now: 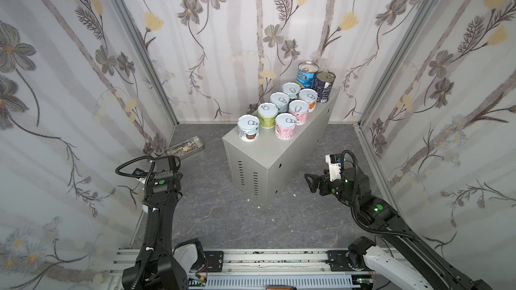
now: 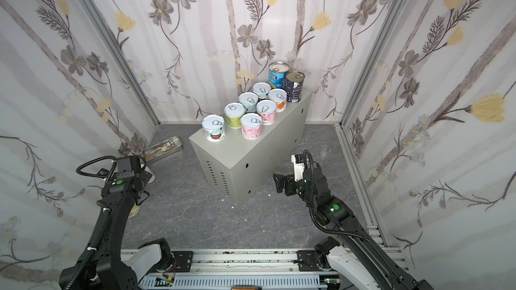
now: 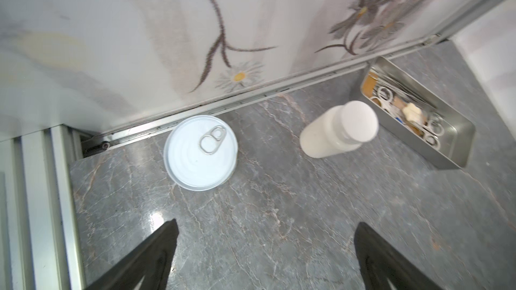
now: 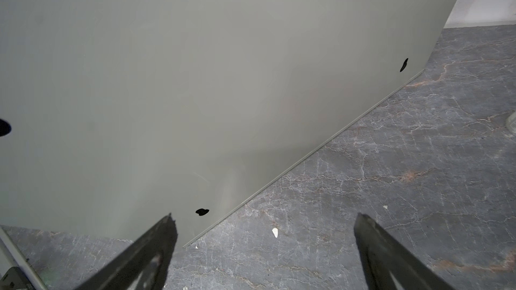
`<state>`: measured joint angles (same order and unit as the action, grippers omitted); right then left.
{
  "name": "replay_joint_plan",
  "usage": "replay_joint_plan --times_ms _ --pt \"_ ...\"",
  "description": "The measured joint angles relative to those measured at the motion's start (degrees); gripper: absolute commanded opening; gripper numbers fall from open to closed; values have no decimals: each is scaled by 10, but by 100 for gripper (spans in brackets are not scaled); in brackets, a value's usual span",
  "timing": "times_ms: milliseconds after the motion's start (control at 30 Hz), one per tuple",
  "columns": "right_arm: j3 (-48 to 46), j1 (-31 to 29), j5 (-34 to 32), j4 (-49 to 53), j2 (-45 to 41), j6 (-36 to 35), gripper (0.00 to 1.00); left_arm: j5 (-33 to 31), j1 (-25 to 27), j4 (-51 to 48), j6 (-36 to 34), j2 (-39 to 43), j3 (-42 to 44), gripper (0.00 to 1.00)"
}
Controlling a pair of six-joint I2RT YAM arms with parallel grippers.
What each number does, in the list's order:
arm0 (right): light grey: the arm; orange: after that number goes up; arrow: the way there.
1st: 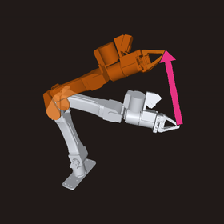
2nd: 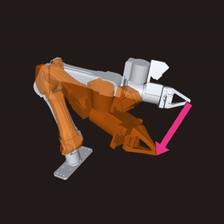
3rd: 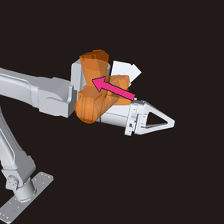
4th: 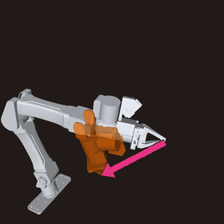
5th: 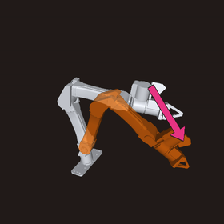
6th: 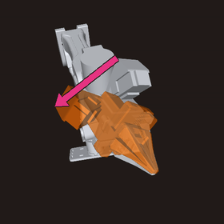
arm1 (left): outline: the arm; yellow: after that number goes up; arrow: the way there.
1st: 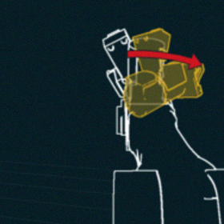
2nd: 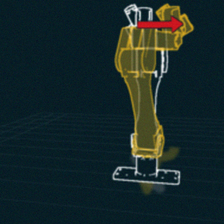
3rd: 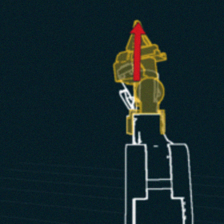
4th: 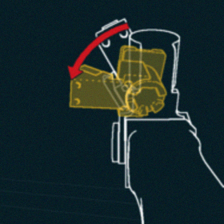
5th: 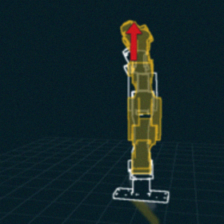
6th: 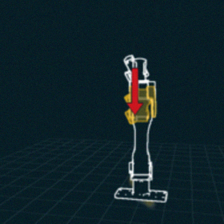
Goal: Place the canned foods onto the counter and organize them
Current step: 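Withdraw the left gripper and lower it over the yellow-print floor can, then close the left gripper on the yellow-print can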
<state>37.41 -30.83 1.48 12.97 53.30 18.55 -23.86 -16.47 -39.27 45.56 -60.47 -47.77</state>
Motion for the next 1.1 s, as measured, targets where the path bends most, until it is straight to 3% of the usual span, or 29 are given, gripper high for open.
replay_joint_plan --times_ms 400,633,1100 --pt "0 0 11 -12 26 2 100 -2 -89 24 62 -68 47 100" --pt "0 0 16 -12 27 4 100 9 -104 68 74 -88 54 100" --pt "0 1 32 -16 42 5 100 16 -140 100 87 -233 7 100"
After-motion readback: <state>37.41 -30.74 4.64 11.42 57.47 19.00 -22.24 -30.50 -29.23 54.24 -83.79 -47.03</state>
